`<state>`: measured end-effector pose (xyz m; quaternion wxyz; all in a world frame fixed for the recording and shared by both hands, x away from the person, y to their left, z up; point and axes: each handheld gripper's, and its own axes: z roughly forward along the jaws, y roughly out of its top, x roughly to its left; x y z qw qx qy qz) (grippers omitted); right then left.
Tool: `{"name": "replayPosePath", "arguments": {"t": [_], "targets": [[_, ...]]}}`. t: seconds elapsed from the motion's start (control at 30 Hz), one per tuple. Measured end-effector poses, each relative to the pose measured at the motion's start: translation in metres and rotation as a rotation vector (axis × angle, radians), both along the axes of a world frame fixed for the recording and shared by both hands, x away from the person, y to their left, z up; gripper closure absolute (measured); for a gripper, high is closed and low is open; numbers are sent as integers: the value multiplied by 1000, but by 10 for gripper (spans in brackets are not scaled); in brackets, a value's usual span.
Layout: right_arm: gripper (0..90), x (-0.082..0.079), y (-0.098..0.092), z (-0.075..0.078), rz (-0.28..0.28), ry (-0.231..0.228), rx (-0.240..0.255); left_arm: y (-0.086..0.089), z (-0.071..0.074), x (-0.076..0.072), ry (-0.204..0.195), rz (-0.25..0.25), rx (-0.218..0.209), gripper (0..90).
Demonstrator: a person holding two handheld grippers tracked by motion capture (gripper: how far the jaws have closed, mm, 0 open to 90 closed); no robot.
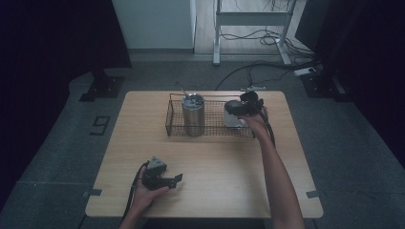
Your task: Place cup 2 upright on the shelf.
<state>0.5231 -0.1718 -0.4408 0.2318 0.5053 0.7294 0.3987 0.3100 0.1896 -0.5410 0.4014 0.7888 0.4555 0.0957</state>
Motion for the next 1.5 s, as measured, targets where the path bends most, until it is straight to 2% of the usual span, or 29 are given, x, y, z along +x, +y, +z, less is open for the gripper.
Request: {"name": "replayPosePath", "arguments": {"t": [0.07,0.33,0.5,0.57,0.6,0.8,0.93,1.13,1.5], "targets": [[24,-4,-4,3,-2,-6,21,0,0,0,-1,2,-1,152],[65,-25,-13,5,-11,-24,30,3,1,0,-2,10,-2,152],[88,-38,-19,5,6,-35,44,3,1,0,-3,12,-3,152],[92,-42,-20,5,17,-24,38,3,1,0,-3,12,-1,152],[106,-45,-21,5,22,-38,44,3,1,0,-3,12,-1,152],[123,-64,-29,6,36,-52,64,3,2,-1,-8,13,0,152],[129,-82,-36,1,34,-65,83,3,2,-1,-11,16,1,152],[132,-108,-43,-9,42,-77,59,2,1,-1,-8,20,8,153],[138,-144,-50,-32,57,-81,66,5,0,0,-8,23,18,152]]}}
